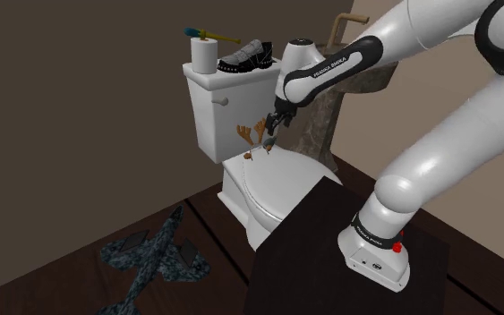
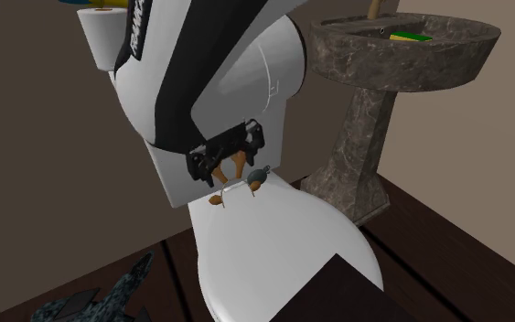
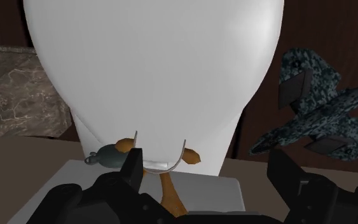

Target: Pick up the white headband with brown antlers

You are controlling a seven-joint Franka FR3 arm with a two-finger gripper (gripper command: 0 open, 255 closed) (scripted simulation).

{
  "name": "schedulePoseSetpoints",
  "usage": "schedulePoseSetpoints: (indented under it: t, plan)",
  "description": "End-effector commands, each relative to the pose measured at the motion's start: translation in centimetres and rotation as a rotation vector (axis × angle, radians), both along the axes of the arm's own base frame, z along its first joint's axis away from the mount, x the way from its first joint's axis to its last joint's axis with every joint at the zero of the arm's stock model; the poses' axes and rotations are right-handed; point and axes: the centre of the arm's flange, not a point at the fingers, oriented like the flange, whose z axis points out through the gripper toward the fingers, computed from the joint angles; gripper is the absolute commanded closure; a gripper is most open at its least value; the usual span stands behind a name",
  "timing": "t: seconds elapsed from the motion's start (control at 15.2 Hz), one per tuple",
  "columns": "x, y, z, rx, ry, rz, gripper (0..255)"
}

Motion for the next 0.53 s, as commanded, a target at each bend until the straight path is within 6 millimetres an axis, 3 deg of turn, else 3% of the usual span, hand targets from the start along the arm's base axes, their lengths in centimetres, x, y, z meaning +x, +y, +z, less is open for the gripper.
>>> schedulePoseSetpoints:
  t: [0.0, 0.46]
  plan:
    - [1.5, -1.2, -1.8, -0.006, -0.032, -0.03, 0]
    - [6.5, -5.3, -7.1, -0.026, -0.131, -0.132, 0]
